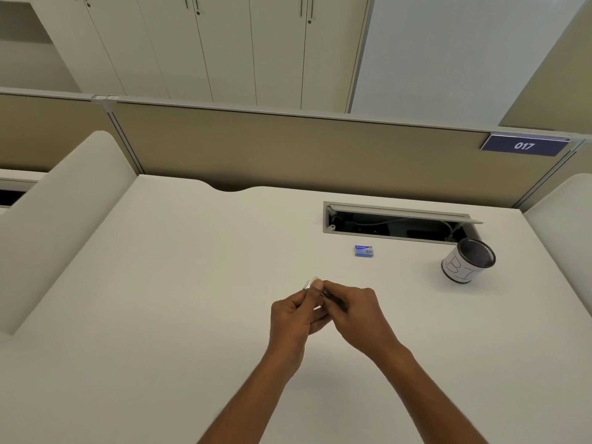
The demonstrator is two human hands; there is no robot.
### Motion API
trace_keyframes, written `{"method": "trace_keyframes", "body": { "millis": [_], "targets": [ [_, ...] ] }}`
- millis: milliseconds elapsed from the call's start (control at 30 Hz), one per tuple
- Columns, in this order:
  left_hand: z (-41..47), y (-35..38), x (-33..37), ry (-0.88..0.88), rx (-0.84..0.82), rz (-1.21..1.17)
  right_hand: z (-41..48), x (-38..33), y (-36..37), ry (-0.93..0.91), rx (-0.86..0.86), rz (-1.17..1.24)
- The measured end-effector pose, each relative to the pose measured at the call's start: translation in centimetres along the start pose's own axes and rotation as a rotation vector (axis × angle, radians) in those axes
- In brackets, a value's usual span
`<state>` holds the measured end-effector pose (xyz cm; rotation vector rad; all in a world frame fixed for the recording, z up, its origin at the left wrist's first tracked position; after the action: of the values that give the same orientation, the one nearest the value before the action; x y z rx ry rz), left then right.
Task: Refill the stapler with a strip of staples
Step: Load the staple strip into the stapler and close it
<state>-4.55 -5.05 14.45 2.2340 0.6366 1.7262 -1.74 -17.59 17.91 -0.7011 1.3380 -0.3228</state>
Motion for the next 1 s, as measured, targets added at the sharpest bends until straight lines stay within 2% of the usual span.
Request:
{"method": "trace_keyframes", "body": {
  "millis": [400,600,700,833,1000],
  "targets": [
    [0.0,0.6,0.6,0.038,-0.121,0.292,1.4,0.8,-0.8,0.174,-0.272,0.215],
    [-0.2,0.4,1.2,-0.038,-0.212,0.182,1.0,0.9,-1.4,0.193,-0.344,0.367],
    [-0.1,0.5,1.2,-0.084,-0.208,0.069,0.9,1.1,-1.6,0.136,-0.294,0.303],
    [0.0,0.7,1.4,-0.105,-0.224,-0.034,0.7,0.9,-1.6,0.009,-0.086,0.199],
    [0.3,0.8,2.1,-0.021,-0.229,0.055,0.2,0.4,-1.4,-0.12,0.052,0.123]
  ]
}}
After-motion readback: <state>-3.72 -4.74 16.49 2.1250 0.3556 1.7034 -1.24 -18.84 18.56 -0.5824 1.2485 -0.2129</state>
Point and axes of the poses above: each hand's wrist, its own z-axis towards the middle knuckle, its own y-axis out of the palm, x = y × z, the point moved 4 cm from there along z, towards the middle knuckle, and after that the axes turned 4 degrees about y, right-handed, at the moved point
